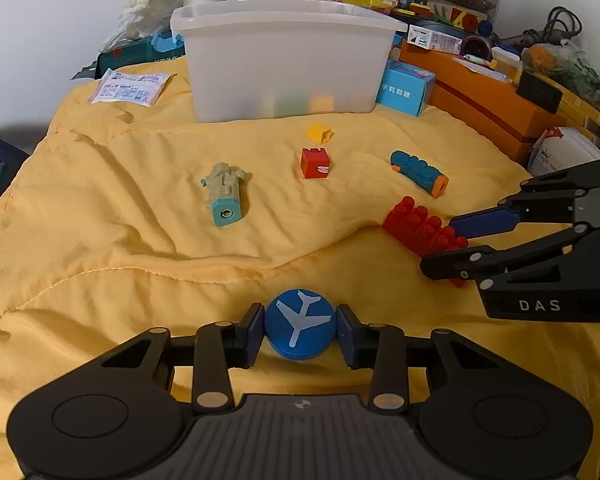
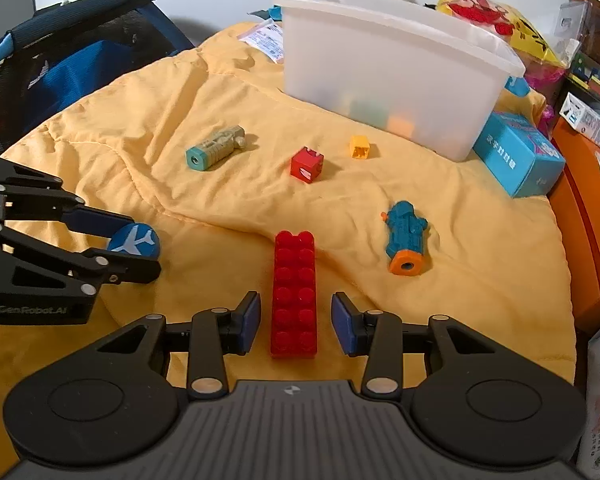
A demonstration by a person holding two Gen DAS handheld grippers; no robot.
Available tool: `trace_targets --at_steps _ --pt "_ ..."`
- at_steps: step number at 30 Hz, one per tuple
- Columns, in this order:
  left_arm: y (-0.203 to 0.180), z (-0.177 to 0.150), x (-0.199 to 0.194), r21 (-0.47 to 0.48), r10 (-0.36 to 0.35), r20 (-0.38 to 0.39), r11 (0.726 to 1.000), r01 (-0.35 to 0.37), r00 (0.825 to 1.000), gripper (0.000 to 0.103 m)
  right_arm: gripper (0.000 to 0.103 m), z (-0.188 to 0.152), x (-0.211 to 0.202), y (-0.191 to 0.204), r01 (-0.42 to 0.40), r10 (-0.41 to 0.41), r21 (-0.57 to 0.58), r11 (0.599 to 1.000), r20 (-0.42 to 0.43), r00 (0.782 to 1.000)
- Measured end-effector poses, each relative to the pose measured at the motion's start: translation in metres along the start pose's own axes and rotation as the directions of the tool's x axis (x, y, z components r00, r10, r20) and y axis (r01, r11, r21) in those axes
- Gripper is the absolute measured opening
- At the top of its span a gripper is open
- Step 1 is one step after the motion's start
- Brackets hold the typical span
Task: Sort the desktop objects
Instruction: 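Grasp the blue airplane-print round block with the left gripper, then carry both blocks over the white bin and open both grippers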
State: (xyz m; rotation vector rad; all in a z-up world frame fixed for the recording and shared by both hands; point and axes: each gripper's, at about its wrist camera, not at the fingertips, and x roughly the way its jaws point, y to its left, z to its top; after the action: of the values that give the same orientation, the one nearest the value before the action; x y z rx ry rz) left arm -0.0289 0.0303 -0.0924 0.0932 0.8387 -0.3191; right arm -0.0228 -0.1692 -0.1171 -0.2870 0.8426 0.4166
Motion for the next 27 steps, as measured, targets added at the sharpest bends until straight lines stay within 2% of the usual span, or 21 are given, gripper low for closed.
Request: trace_targets --at_steps 4,5,7,23,27 --pt "-0.0018 -0.0003 0.0006 0.010 0.005 -0.004 1.000 -0.005 1.000 0.042 0.039 -0.0036 0.0030 -0.0025 -0.012 0.012 0.015 1.000 -0.019 1.000" --pt "-0.0024 -0.0004 0.0006 0.014 0.007 -0.003 1.000 -0.007 1.000 0.042 0.033 -0.0042 0.0024 -0.0024 -0.017 0.017 0.015 1.000 -0.016 1.000" --pt "-0.0029 -0.0008 0.0007 0.015 0.010 -0.002 1.000 -0.010 1.000 0.042 0.028 -0.0041 0.0015 -0.0005 -0.026 0.027 0.010 1.000 -0.015 1.000" --pt "-0.0036 -0.0017 0.0007 0.007 0.012 0.004 1.000 -0.012 1.000 0.042 0.027 -0.0056 0.0022 0.0006 -0.028 0.028 0.006 1.000 -0.004 1.000" --pt "-0.0005 0.0075 -0.0073 0.000 -0.013 0.018 1.000 0.013 1.000 0.042 0.027 -0.0013 -0.0038 -0.0030 -0.023 0.023 0.030 0.999 0.001 1.000"
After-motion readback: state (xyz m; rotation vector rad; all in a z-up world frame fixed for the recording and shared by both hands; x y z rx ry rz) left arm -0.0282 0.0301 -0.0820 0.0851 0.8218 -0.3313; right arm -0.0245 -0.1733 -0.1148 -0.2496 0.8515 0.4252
